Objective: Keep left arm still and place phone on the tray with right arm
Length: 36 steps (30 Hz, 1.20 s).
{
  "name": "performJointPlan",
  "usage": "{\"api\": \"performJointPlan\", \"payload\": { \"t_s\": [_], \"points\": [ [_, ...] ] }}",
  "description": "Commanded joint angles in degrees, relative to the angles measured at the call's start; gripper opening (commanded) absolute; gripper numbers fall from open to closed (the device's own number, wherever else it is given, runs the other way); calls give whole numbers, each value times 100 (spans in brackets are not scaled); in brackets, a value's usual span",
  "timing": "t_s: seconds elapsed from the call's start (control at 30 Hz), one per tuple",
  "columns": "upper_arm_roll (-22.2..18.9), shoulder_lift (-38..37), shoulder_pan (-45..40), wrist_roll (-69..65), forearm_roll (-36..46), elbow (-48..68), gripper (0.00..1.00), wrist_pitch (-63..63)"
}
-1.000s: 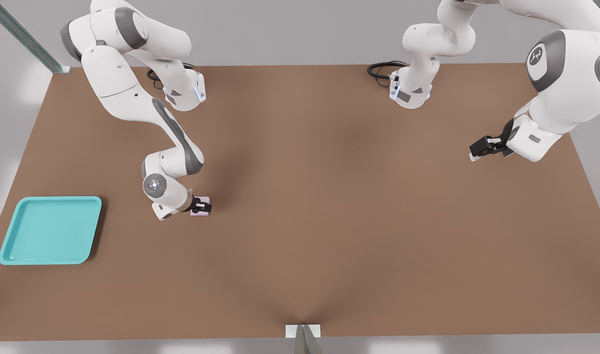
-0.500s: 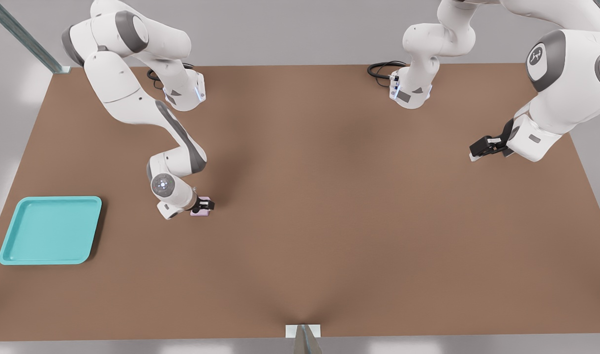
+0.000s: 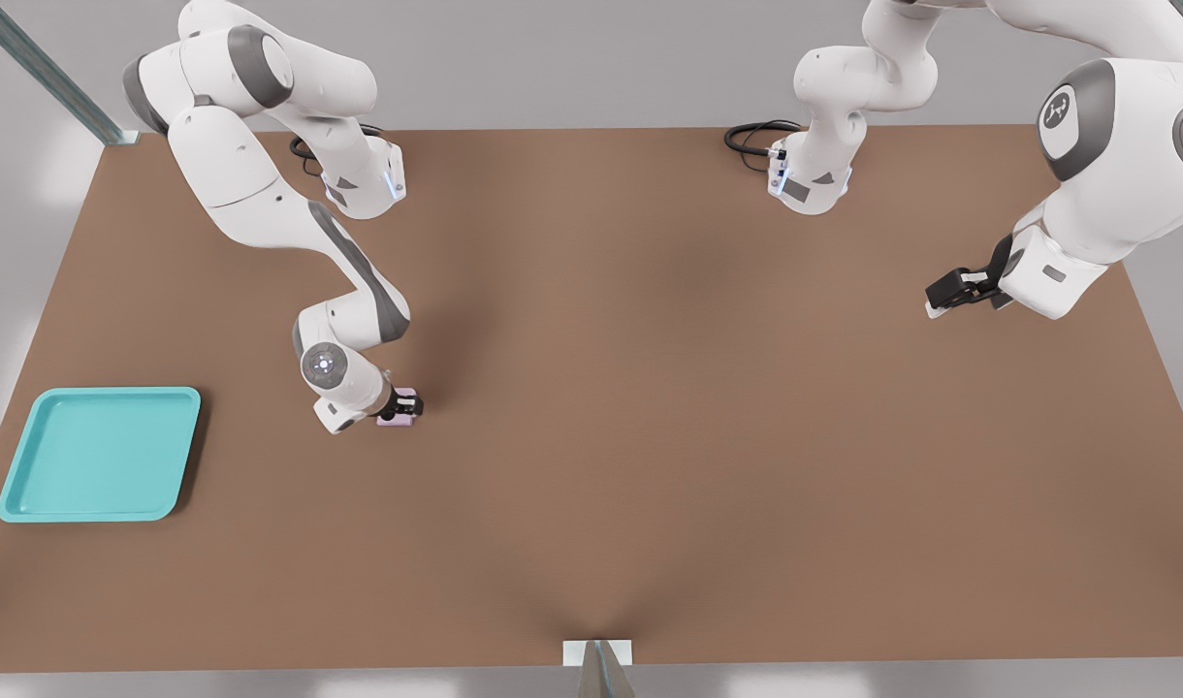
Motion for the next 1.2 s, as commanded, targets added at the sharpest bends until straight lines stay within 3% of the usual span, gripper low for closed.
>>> {"api": "performJointPlan", "payload": {
  "t_s": [0.0,0.3,0.43,0.5,0.63,0.93,1.0,1.17],
  "points": [
    [1,-5,-3,-13,-5,2,83,11],
    [36,-295,-38,-75,-5,11,83,-94],
    [45,-577,-425,-567,-5,2,82,-341],
    [151,-621,-961,-1173,4,11,82,-410],
    [1029,-682,-2604,-2113,-5,64,82,-850],
    [1047,-753,-4433,-4750,4,564,82,-1457],
    [1021,-577,-4749,-5303,12,836,82,-1509],
    [740,969,-4802,-6613,-5,3147,82,-2476]
  ]
}}
